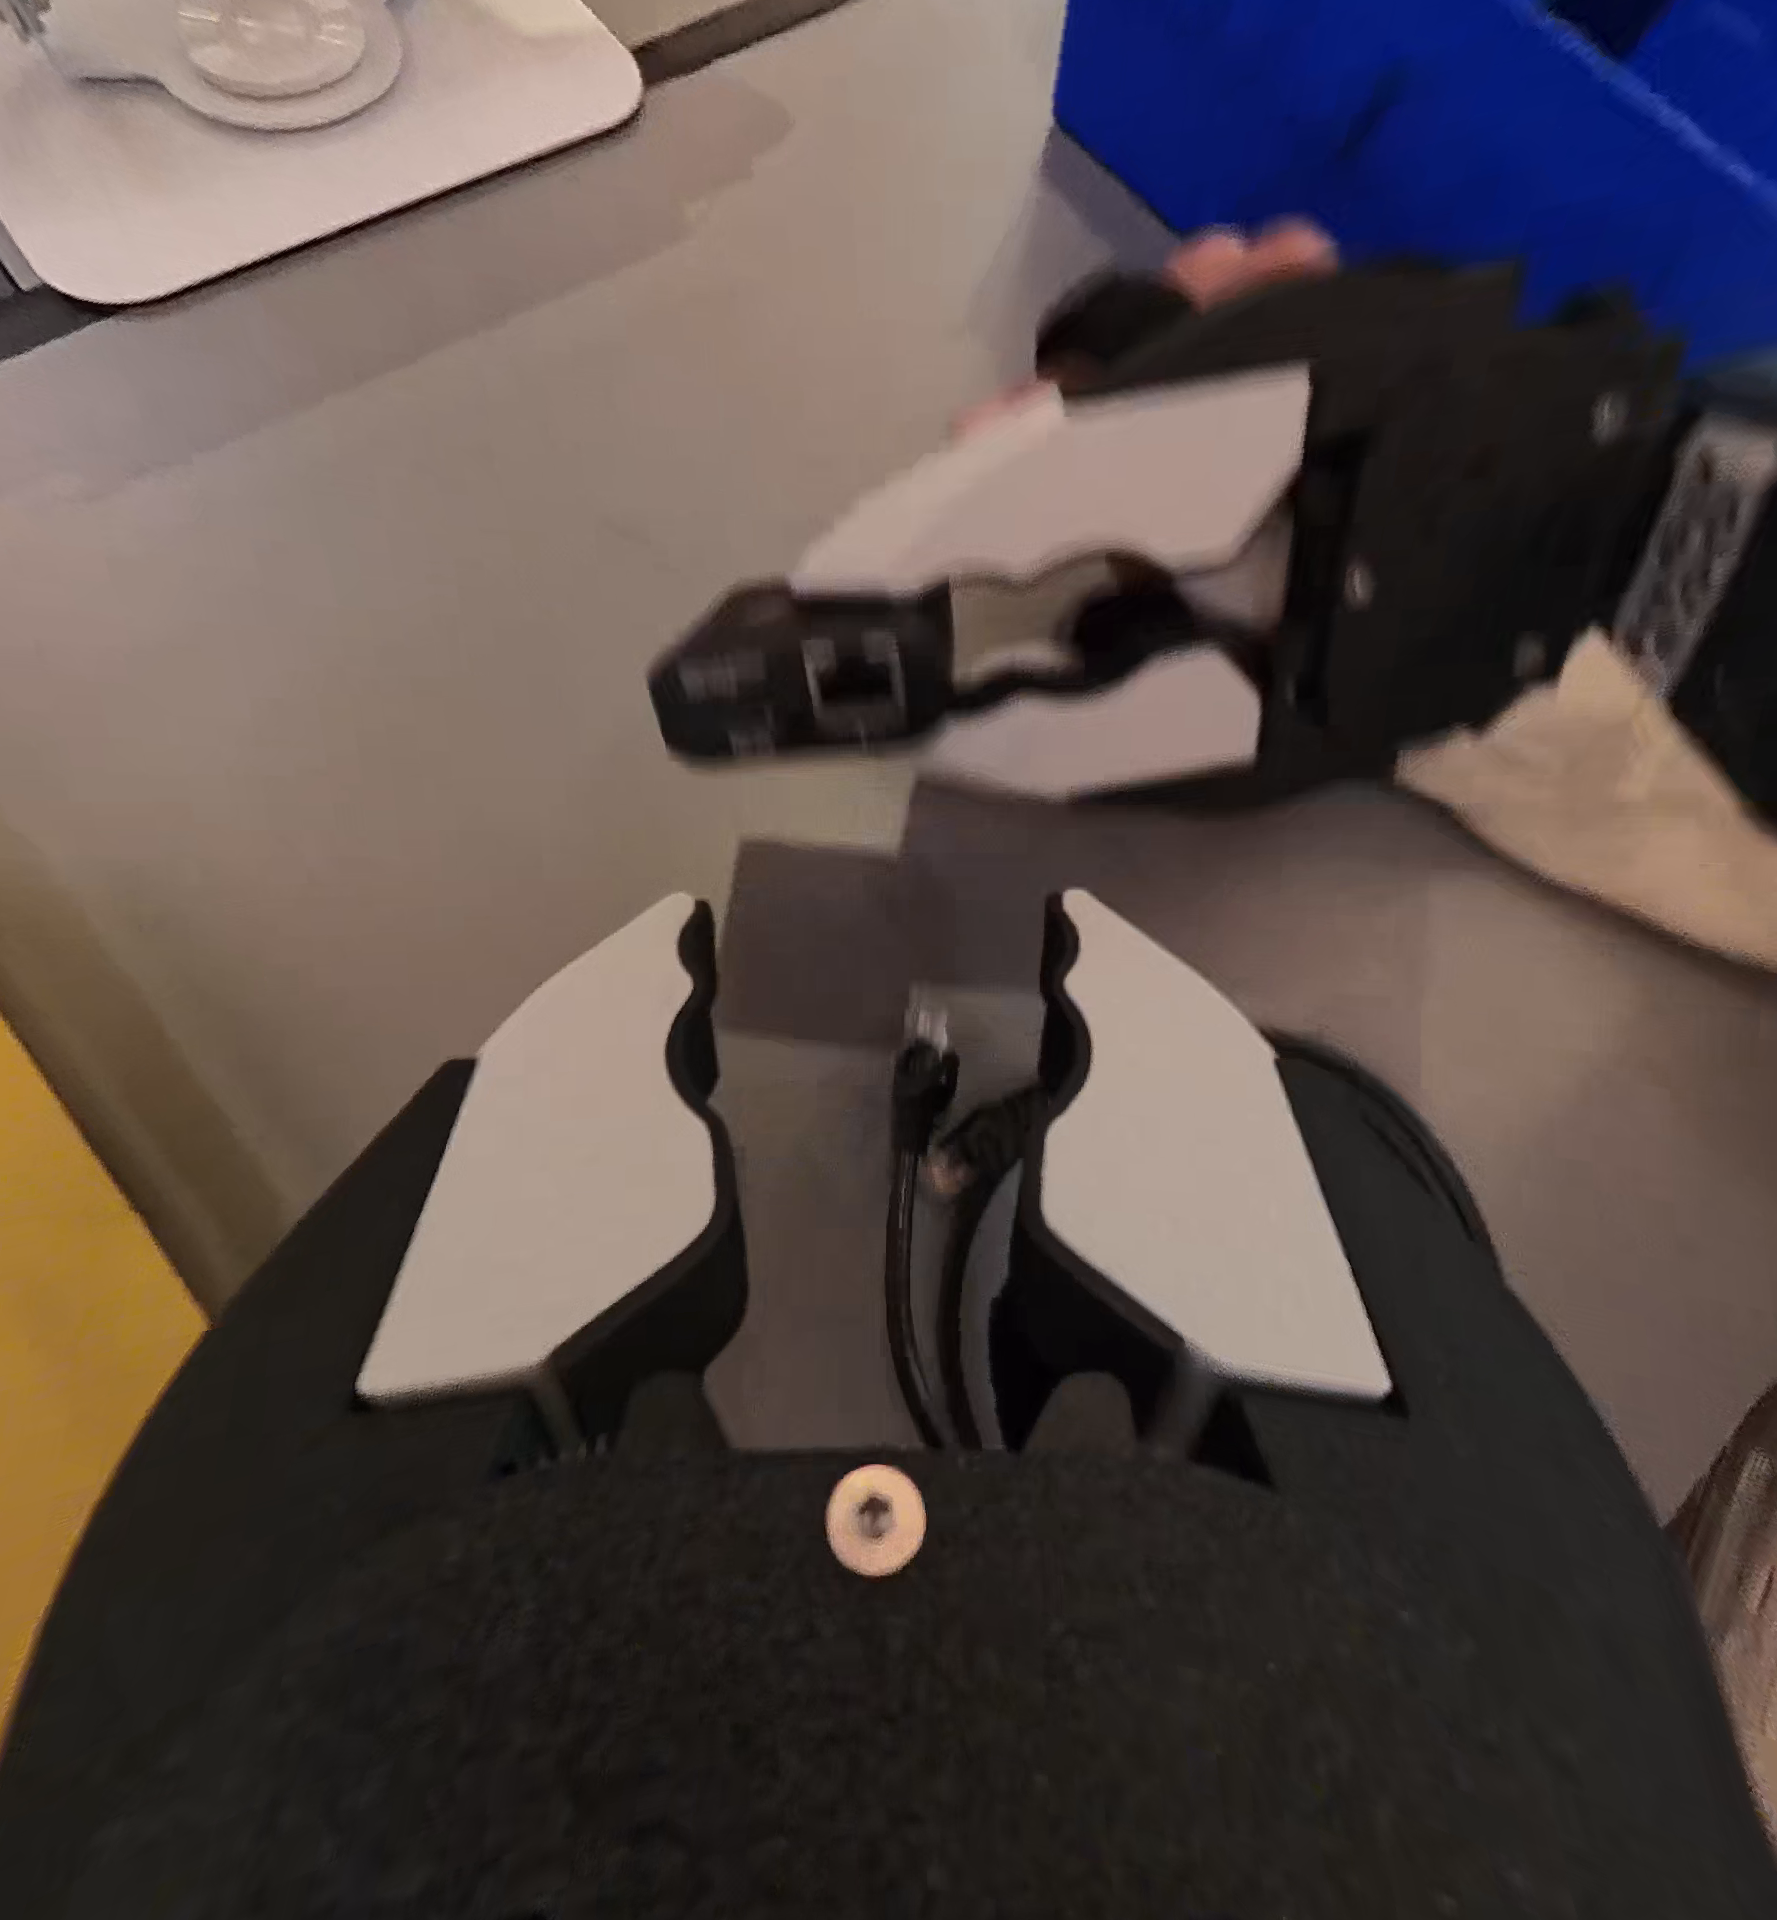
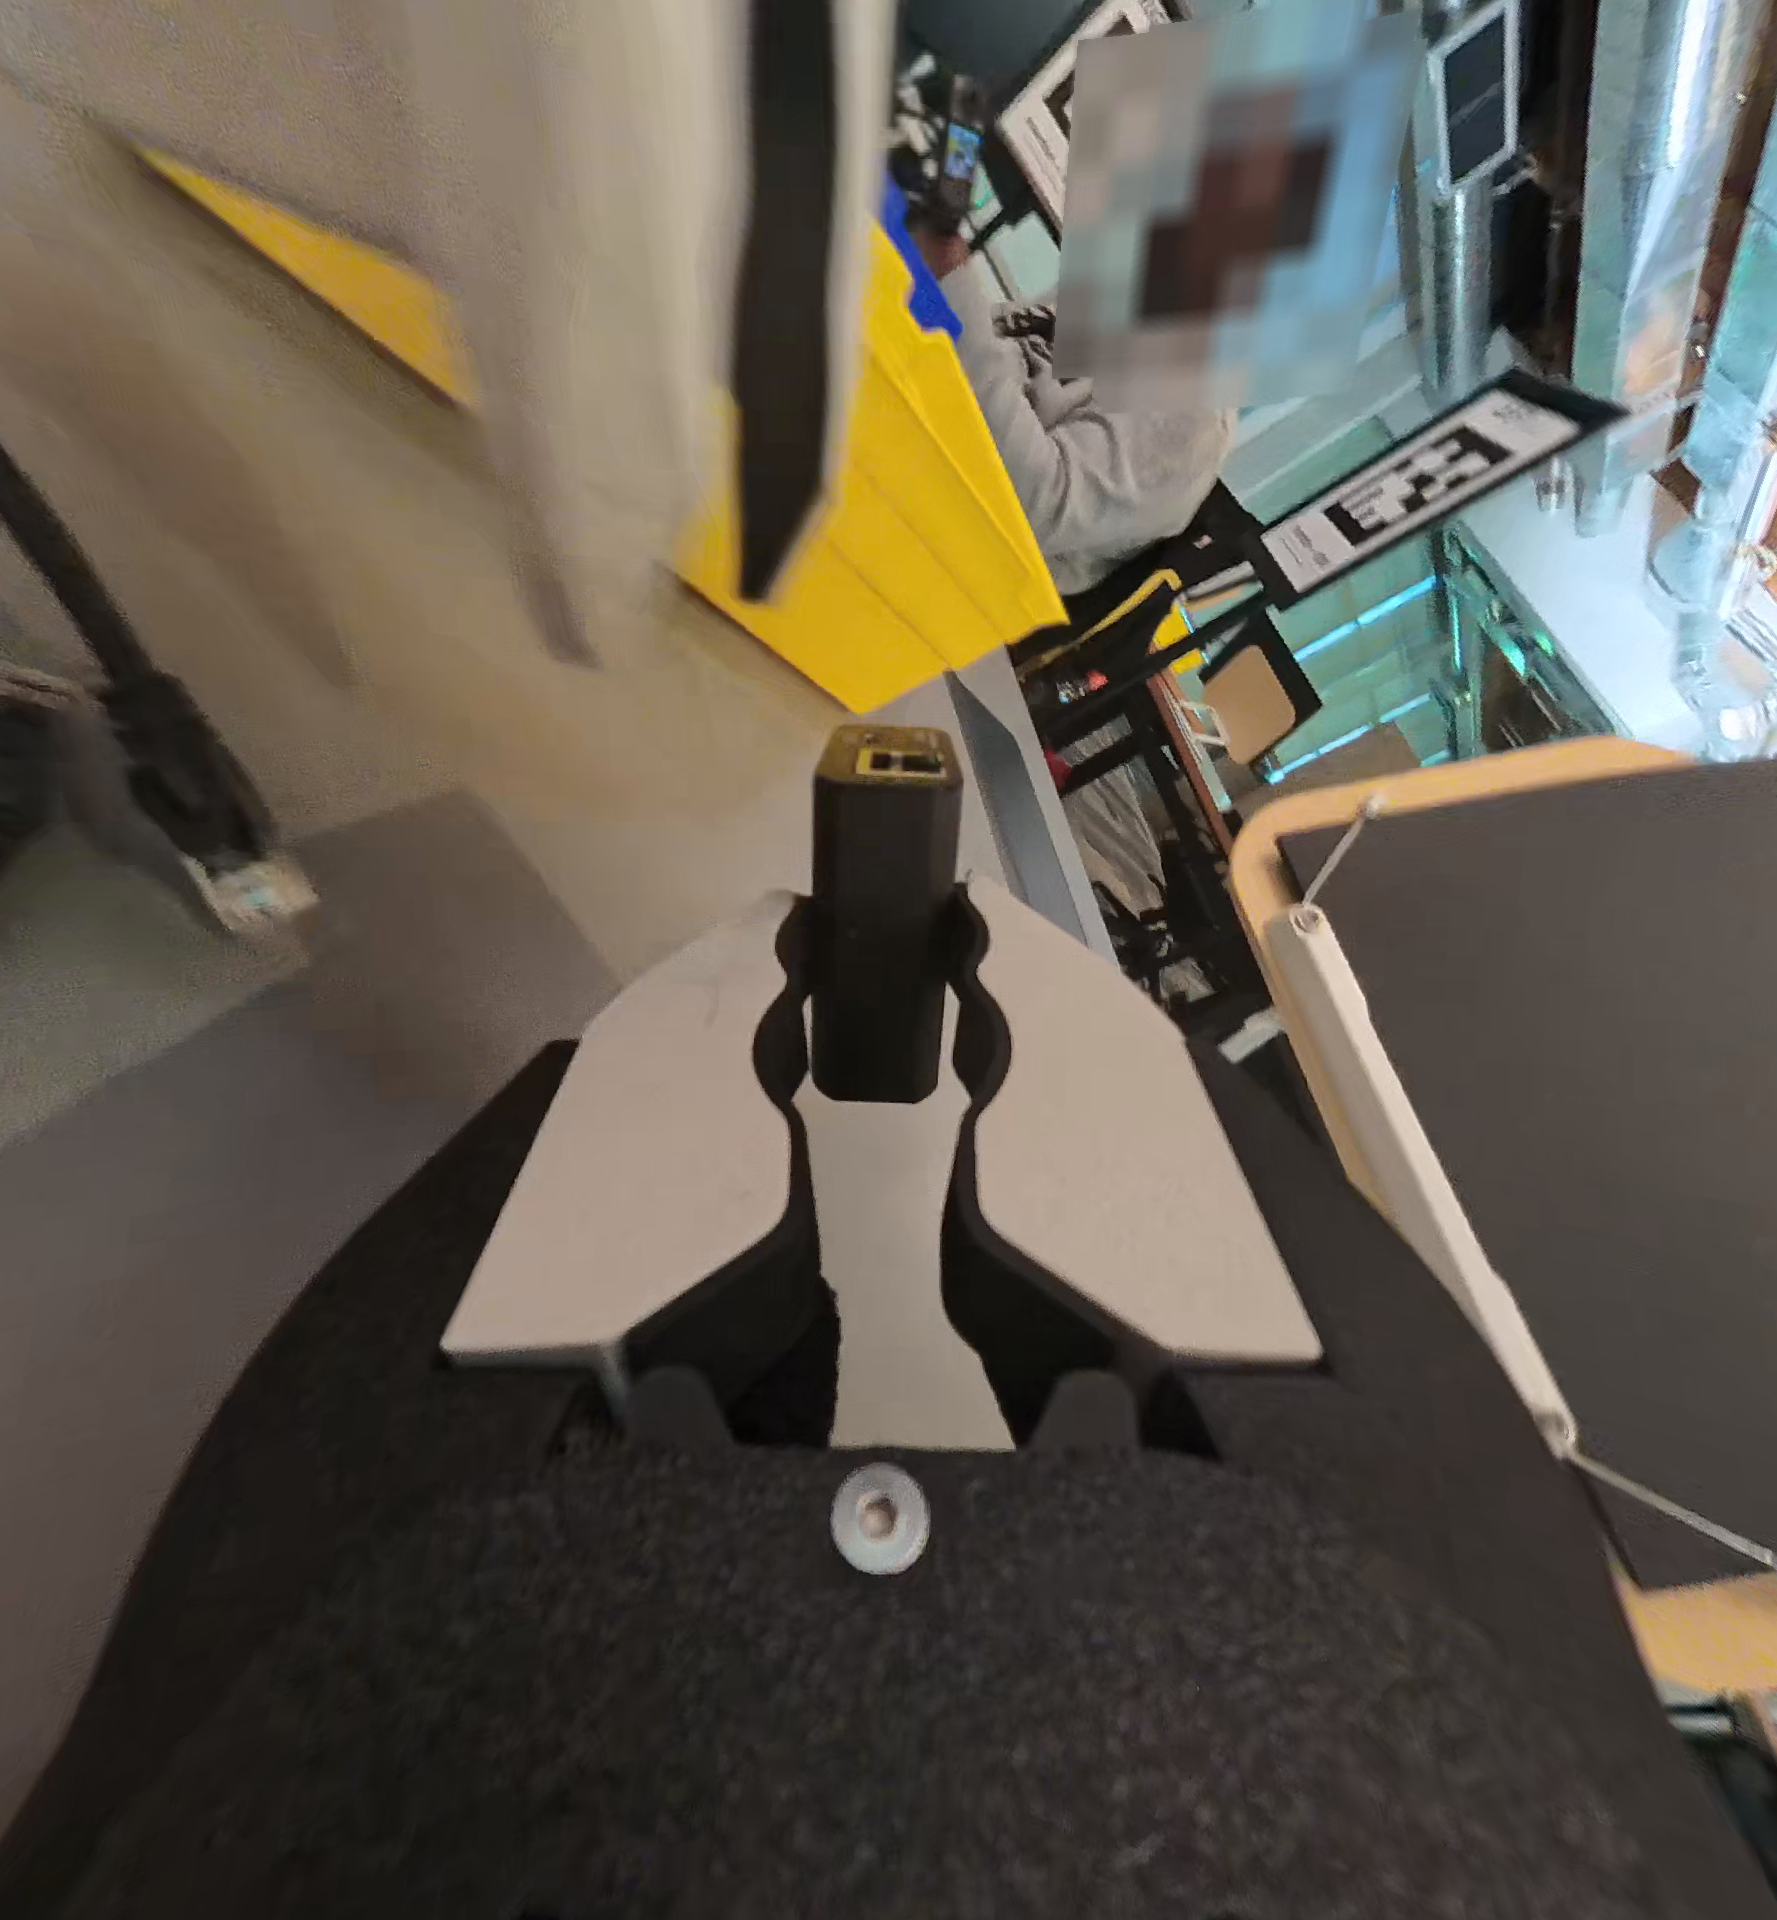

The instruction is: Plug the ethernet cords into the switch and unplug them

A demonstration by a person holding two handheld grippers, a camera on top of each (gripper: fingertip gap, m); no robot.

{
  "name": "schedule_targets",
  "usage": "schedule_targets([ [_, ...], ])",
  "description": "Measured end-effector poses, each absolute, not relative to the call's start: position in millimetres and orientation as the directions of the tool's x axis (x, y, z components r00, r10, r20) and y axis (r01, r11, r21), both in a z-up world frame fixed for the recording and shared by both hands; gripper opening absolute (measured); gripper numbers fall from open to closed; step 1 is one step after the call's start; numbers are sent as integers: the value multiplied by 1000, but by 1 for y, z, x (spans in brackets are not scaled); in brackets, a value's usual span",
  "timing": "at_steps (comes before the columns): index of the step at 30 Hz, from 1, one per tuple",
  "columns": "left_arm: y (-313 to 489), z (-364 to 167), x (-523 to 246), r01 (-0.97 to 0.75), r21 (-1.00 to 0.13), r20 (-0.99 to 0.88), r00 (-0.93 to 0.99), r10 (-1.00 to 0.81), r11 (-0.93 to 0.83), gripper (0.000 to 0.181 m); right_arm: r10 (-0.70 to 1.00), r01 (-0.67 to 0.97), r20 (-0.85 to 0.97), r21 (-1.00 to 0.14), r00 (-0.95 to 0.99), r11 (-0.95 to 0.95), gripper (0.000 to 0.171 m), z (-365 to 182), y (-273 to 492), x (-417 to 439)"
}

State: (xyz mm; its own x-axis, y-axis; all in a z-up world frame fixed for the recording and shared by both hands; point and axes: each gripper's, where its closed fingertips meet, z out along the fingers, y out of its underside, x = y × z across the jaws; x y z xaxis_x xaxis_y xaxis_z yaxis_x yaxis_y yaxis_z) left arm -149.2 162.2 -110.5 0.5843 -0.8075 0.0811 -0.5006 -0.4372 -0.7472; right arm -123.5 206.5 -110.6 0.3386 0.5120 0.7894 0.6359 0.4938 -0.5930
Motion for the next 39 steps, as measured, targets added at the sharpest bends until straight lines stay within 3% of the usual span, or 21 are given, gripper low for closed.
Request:
schedule_targets([
  [5,124,-155,-174,-724,-586,-71,493,-867,-364,29,529,591,705,-698,472,404,24,-103,230,-100],
  [11,114,-172,-188,-853,-452,-144,358,-923,-260,33,528,609,729,-670,435,424,24,-107,227,-107],
  [16,124,-177,-199,-946,-310,-335,206,-919,-100,39,528,611,735,-663,425,432,24,-108,225,-110],
  [22,117,-183,-202,-959,-279,-348,148,-926,-48,38,544,591,706,-696,455,408,24,-106,229,-106],
  [32,123,-191,-190,-886,-449,-253,254,-933,-119,5,538,602,723,-676,433,424,24,-107,226,-109],
  [35,123,-191,-191,-848,-488,-148,315,-938,-208,5,541,600,720,-680,435,423,24,-107,227,-109],
  [39,128,-187,-195,-847,-481,-164,339,-926,-225,5,540,599,720,-680,435,424,24,-107,227,-109],
])
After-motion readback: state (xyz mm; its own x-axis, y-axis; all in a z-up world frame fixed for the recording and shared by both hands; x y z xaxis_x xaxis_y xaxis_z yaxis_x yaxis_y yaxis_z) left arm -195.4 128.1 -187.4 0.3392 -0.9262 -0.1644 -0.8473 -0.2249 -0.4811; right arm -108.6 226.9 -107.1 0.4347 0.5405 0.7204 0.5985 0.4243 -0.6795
